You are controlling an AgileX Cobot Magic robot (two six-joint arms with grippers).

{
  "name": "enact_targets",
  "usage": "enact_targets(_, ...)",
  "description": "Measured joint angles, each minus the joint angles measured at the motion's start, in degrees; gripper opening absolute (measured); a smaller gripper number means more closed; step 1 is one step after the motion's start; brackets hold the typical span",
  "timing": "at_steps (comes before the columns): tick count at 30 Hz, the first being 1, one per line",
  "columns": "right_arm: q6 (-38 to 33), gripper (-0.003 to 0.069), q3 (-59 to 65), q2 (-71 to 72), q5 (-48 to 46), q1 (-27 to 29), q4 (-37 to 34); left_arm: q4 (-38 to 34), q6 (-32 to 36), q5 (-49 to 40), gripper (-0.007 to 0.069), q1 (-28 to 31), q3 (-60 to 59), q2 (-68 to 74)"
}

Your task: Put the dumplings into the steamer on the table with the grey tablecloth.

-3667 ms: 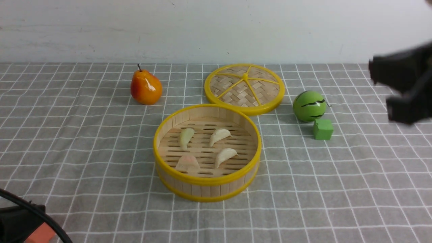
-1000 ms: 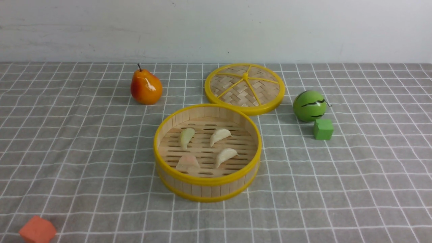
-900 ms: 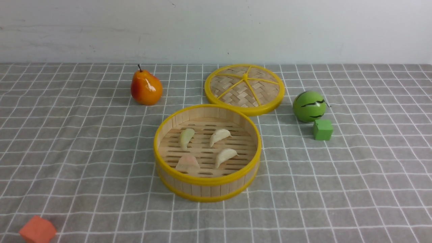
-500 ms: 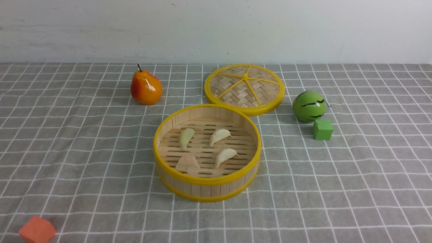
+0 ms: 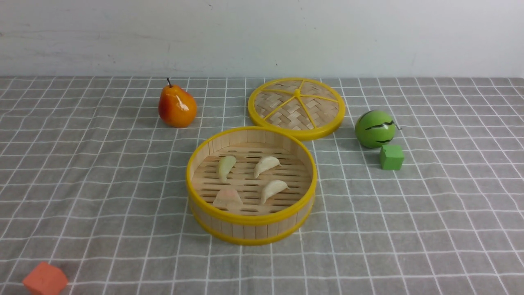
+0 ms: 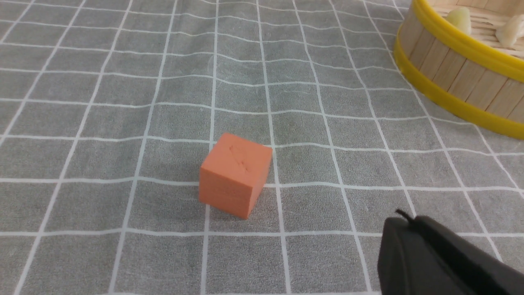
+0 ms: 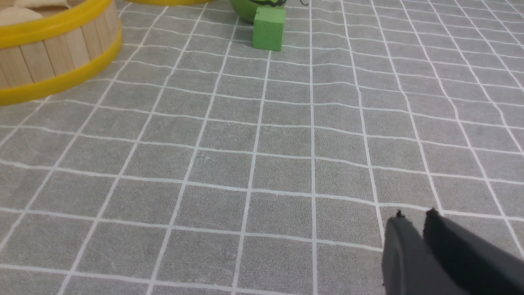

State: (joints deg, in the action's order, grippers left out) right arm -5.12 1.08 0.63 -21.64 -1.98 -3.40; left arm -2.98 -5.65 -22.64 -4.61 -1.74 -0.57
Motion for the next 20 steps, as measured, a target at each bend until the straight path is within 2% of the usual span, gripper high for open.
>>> enact_targets(20, 0.0, 0.0099, 0.0, 0.0, 0.0, 0.0, 0.0, 0.0, 0.0, 0.0, -0.0013, 0.0, 0.0, 0.0)
